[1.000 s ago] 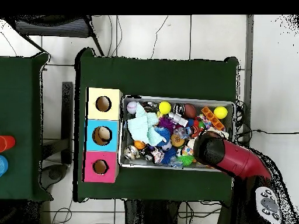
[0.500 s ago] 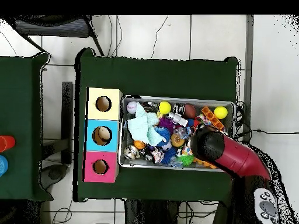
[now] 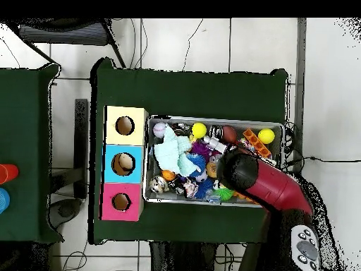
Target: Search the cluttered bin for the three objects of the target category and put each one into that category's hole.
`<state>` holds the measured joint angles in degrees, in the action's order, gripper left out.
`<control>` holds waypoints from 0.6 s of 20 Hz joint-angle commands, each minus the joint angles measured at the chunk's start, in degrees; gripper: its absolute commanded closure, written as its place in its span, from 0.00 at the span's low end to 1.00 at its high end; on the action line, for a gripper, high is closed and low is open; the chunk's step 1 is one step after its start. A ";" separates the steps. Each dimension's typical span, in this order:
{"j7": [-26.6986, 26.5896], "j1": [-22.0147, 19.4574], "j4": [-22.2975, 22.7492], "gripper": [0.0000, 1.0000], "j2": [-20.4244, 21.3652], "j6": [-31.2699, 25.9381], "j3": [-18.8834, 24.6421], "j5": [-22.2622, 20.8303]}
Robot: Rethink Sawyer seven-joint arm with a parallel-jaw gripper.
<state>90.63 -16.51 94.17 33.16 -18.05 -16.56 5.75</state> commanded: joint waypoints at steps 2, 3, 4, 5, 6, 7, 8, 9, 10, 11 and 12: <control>18.94 2.43 5.77 0.00 -1.73 -2.81 2.43 7.12; 18.98 2.54 5.89 0.00 -2.04 -2.64 2.41 7.66; 19.45 2.46 6.23 0.00 -2.60 -2.53 2.71 8.60; 19.70 2.50 6.43 0.00 -2.83 -2.24 2.82 9.22; 20.37 2.17 6.88 0.00 -3.23 -1.21 3.54 10.29; 20.29 1.98 6.89 0.00 -3.25 -0.92 3.82 10.72; 20.27 1.19 7.28 0.00 -3.48 0.11 5.03 11.36; 20.24 0.39 7.67 0.00 -3.70 1.14 6.23 12.00; 20.27 -0.61 8.17 0.00 -4.00 2.54 7.61 12.51; 20.16 -1.17 8.35 0.00 -3.91 2.53 8.16 12.89; 20.65 -1.85 8.98 0.00 -4.08 4.11 9.00 13.29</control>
<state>96.03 -14.93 96.85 32.79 -17.91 -15.93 14.43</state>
